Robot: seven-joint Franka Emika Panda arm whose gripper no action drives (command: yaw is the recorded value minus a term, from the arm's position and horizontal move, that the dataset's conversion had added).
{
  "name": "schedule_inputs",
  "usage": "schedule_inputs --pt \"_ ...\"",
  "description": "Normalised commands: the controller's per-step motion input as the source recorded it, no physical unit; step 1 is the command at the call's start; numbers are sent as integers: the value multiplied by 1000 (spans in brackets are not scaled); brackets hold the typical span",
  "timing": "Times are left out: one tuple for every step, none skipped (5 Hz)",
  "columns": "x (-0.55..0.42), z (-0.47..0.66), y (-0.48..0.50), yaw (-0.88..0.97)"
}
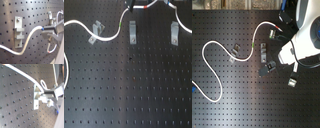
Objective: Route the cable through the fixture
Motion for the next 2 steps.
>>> schedule_inputs --pt "310 -204 -8 708" --pt "40 2 16 962"
